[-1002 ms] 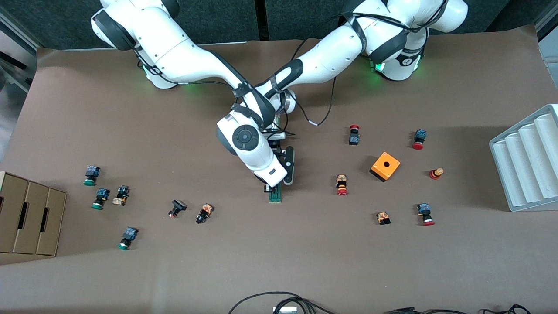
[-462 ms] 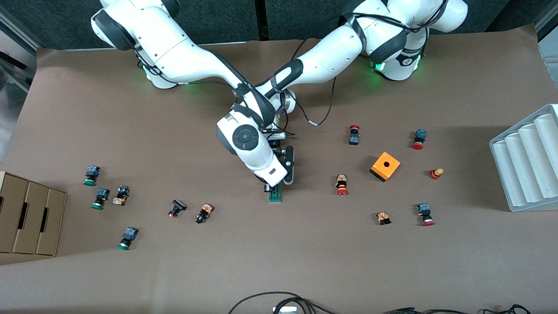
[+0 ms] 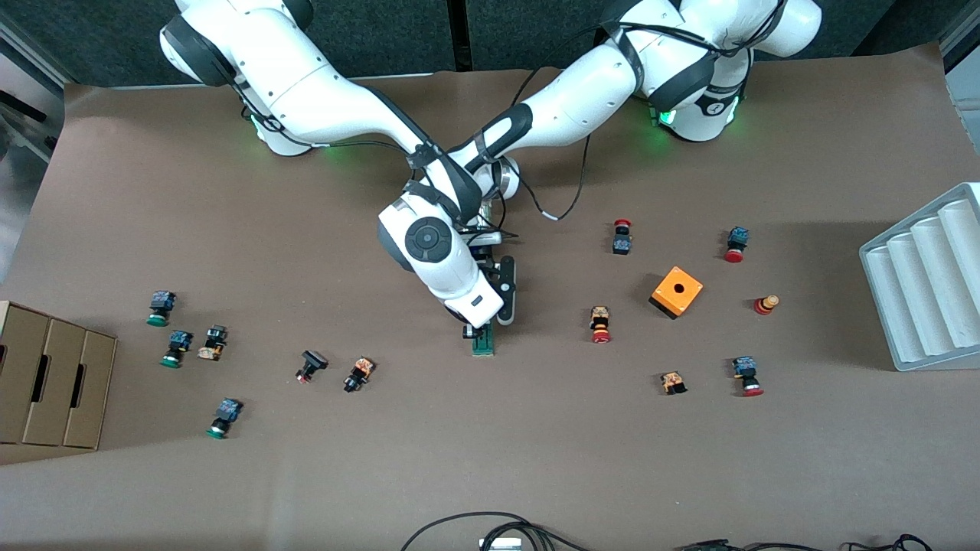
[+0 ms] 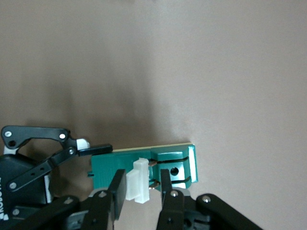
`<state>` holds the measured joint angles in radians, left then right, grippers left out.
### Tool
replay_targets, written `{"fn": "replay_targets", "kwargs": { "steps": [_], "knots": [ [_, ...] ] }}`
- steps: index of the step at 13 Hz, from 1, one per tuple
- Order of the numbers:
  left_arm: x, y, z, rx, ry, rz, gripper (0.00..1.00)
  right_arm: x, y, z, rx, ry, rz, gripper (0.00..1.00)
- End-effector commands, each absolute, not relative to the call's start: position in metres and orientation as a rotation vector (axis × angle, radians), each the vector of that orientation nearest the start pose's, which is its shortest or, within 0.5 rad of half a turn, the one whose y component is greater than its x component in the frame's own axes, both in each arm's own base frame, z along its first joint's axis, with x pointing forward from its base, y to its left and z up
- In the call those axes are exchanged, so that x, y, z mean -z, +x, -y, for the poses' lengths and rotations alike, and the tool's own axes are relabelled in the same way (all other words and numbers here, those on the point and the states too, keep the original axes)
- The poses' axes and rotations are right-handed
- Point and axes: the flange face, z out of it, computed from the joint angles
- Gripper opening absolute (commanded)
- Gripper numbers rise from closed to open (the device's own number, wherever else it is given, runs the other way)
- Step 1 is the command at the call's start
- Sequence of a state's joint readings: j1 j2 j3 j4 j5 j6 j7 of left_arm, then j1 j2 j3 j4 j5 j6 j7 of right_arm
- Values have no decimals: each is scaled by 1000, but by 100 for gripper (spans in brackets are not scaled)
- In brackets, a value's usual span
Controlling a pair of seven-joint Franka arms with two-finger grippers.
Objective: Close load switch with both arms
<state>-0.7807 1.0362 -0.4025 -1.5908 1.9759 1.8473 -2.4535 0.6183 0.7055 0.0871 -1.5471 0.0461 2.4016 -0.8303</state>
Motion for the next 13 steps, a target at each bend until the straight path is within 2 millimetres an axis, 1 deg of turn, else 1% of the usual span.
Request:
{"fn": "replay_targets", "kwargs": {
  "steps": [1,5,6,8,9,10,13],
  "knots": [
    [-57,345,573,1807,-2506,27,64,-233,581,-441,305,-2276,2111,35],
    [-57,345,573,1807,-2506,27,64,-222,581,-439,286,-2279,2111,35],
    [-57,345,573,1807,-2506,27,64,-222,583,-436,291,-2286,2108,35],
    [-57,345,573,1807,-2506,27,64,-224,583,-437,292,-2324,2041,71],
    [-57,345,573,1807,-2506,27,64,-224,584,-436,292,-2336,2013,93],
    [-57,345,573,1806,-2505,25,64,-224,585,-433,290,-2343,2001,100],
    [-57,345,573,1806,-2505,25,65,-223,586,-431,285,-2348,1994,100]
  ]
}}
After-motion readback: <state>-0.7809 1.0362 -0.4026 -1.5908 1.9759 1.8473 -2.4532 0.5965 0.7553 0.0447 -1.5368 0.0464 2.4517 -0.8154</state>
